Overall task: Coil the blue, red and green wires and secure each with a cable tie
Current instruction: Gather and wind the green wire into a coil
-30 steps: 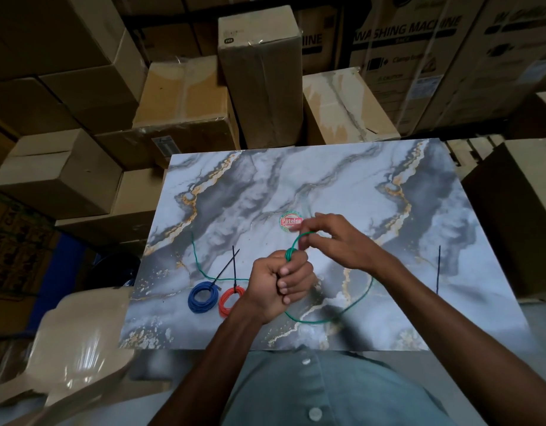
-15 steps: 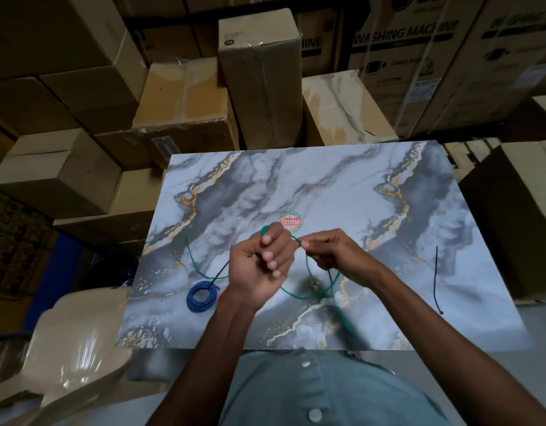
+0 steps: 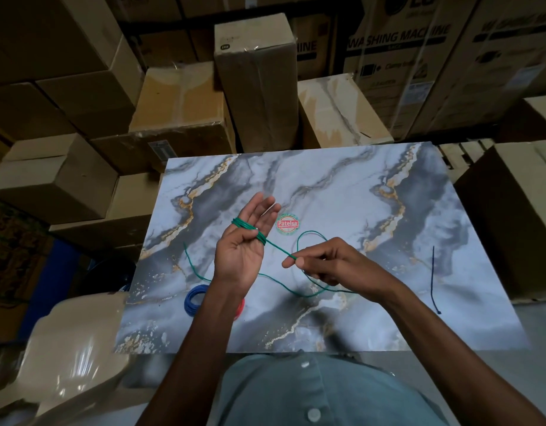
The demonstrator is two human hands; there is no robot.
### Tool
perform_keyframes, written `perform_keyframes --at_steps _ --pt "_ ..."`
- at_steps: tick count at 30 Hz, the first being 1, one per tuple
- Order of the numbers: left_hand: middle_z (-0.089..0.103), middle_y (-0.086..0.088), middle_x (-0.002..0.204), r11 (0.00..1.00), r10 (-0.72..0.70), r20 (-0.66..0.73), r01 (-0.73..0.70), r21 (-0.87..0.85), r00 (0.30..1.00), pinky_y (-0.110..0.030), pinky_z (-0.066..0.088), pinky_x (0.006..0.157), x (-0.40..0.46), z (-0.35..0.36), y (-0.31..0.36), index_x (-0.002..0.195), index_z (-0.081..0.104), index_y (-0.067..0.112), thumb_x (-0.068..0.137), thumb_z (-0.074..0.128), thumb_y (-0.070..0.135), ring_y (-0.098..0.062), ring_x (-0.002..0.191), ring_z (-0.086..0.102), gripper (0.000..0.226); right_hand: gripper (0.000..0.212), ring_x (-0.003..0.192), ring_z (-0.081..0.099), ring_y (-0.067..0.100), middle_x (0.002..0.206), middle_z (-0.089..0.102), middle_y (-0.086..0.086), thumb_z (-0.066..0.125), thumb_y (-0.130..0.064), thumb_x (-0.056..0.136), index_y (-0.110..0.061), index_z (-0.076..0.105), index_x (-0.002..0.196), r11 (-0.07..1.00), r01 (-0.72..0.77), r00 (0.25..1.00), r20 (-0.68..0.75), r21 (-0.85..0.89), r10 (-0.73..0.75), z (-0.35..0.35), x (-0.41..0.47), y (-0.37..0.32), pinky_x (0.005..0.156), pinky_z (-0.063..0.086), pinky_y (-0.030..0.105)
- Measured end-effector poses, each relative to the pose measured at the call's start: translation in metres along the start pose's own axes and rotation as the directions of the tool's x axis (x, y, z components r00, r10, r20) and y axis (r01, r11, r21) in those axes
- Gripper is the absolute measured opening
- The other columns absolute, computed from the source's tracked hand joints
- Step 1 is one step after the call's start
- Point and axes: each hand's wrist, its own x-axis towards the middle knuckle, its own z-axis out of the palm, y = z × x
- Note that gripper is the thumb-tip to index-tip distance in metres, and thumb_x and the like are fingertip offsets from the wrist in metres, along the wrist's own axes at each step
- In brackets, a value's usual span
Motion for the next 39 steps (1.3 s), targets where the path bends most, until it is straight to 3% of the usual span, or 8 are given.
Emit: perform_keyframes --at_steps 9,18,22,25,27,30,36,39 --pt "0.063 -0.021 0.129 0.997 0.007 -0.112 0.002 0.08 0.994 -0.04 0.039 0.115 -0.002 -0.012 -0.025 0.137 0.047 -0.003 0.079 0.027 -0.017 -0.037 0.132 0.052 0.063 0.019 0.064 0.058 -0.01 0.061 0.064 -0.029 0.063 -0.013 0.098 -0.014 0.082 0.097 0.838 -0.008 0.991 0.106 -0.545 0.079 0.004 0.002 -0.014 0.063 0.038 0.008" --pt "0.064 -0.023 0.126 0.958 0.015 -0.017 -0.01 0.285 1.0 -0.035 0.046 0.107 -0.009 -0.013 -0.032 0.14 0.045 -0.001 0.071 0.04 -0.008 -0.033 0.125 0.058 0.07 0.021 0.068 0.056 0.03 0.077 0.071 0.009 0.063 -0.025 0.098 -0.029 0.081 0.089 0.903 0.043 0.999 0.017 -0.427 -0.039 -0.012 0.002 -0.025 0.067 0.046 0.038" --pt "0.064 -0.023 0.121 0.845 -0.032 0.022 0.015 0.534 0.999 -0.034 0.047 0.103 -0.01 -0.011 -0.042 0.14 0.047 0.004 0.073 0.04 -0.002 -0.031 0.117 0.062 0.068 0.022 0.05 0.034 0.007 0.053 0.049 0.001 0.063 -0.021 0.1 -0.026 0.082 0.089 0.887 0.07 0.998 0.029 -0.456 -0.064 -0.013 0.001 -0.024 0.054 0.03 0.022" --pt "0.065 -0.019 0.117 0.723 -0.07 0.066 0.005 0.691 0.995 -0.032 0.048 0.093 -0.013 -0.011 -0.049 0.142 0.047 0.005 0.071 0.04 0.001 -0.022 0.106 0.064 0.072 0.019 0.061 0.059 0.0 0.06 0.065 -0.012 0.066 -0.02 0.099 -0.022 0.083 0.091 0.916 0.065 0.998 0.008 -0.396 -0.068 -0.013 0.0 -0.023 0.064 0.045 0.014" --pt "0.066 -0.013 0.114 0.661 -0.088 0.097 -0.015 0.751 0.991 -0.02 0.046 0.085 -0.019 -0.008 -0.052 0.139 0.052 0.008 0.077 0.038 0.002 -0.01 0.1 0.063 0.064 0.017 0.092 0.074 0.019 0.086 0.079 0.005 0.068 -0.024 0.097 -0.023 0.083 0.09 0.933 0.093 0.995 0.009 -0.348 -0.096 -0.013 0.002 -0.025 0.094 0.057 0.044" --pt "0.071 -0.006 0.101 0.584 -0.127 0.128 -0.031 0.811 0.984 -0.014 0.046 0.079 -0.026 -0.004 -0.052 0.113 0.065 0.008 0.079 0.036 0.003 -0.006 0.09 0.066 0.045 0.024 0.083 0.067 0.043 0.083 0.076 0.011 0.067 -0.025 0.098 -0.013 0.08 0.083 0.938 0.142 0.989 0.019 -0.317 -0.144 -0.02 0.004 -0.032 0.085 0.052 0.06" --pt "0.066 -0.01 0.069 0.578 -0.313 0.123 0.086 0.811 0.942 -0.03 0.048 0.061 -0.035 0.009 -0.054 0.079 0.066 0.001 0.057 0.041 0.007 -0.018 0.061 0.06 0.034 0.024 0.051 0.048 0.003 0.052 0.057 -0.009 0.067 -0.015 0.1 0.001 0.078 0.085 0.967 0.126 0.991 -0.011 -0.222 -0.132 -0.024 0.007 -0.037 0.059 0.042 0.019" --pt "0.06 -0.01 0.064 0.597 -0.281 0.14 0.059 0.8 0.95 -0.033 0.044 0.06 -0.035 0.006 -0.055 0.066 0.061 0.009 0.058 0.041 0.005 -0.021 0.058 0.054 0.021 0.021 0.049 0.026 0.009 0.05 0.037 -0.007 0.074 -0.021 0.095 -0.005 0.08 0.083 0.979 0.081 0.993 -0.074 -0.188 -0.096 -0.027 0.013 -0.03 0.049 0.025 0.019"
